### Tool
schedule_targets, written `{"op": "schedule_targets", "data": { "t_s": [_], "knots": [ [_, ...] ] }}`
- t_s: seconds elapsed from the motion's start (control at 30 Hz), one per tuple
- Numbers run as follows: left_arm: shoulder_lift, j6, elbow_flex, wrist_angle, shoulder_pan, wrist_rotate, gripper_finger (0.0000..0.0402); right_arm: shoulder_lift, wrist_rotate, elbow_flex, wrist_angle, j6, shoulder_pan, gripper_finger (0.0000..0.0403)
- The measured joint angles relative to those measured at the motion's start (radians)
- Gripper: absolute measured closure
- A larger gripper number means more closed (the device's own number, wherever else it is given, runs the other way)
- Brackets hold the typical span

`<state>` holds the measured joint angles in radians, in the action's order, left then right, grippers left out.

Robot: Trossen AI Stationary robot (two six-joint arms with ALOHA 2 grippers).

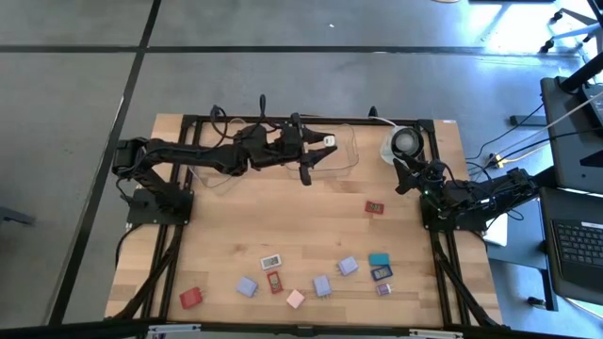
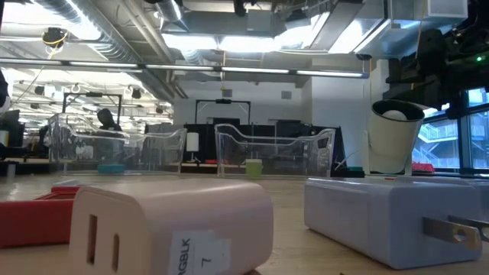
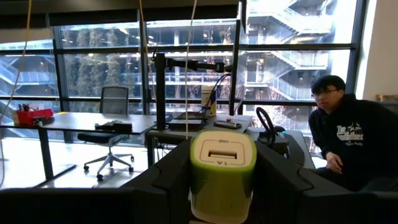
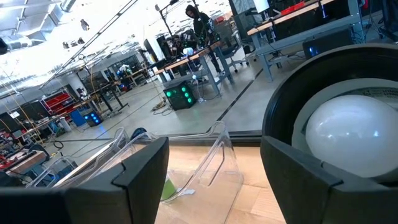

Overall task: Pick & Place Office items
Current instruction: Put the green charger adapter into the right transparent bin

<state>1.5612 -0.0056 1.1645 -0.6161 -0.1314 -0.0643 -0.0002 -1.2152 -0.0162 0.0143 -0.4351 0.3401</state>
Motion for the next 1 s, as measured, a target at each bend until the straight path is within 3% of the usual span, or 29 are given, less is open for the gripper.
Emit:
{"op": "schedule_targets", "data": {
  "t_s": [0.27,0.57,0.8,1.0],
  "knots": [
    [0.000,-0.074,0.000,0.080,-0.002,-0.047,0.0261,0.000,0.000,0.000,0.000,0.000,0.000,0.0145],
    [0.000,-0.258,0.000,0.396,-0.073,-0.100,0.0261,0.000,0.001,0.000,0.000,0.000,0.000,0.0145],
    [0.000,-0.281,0.000,0.667,-0.153,-0.201,0.0261,0.000,0.002,0.000,0.000,0.000,0.000,0.0145],
    [0.042,-0.316,0.000,0.728,-0.207,-0.205,0.0261,0.000,0.003,0.000,0.000,0.000,0.000,0.0145]
  ]
}}
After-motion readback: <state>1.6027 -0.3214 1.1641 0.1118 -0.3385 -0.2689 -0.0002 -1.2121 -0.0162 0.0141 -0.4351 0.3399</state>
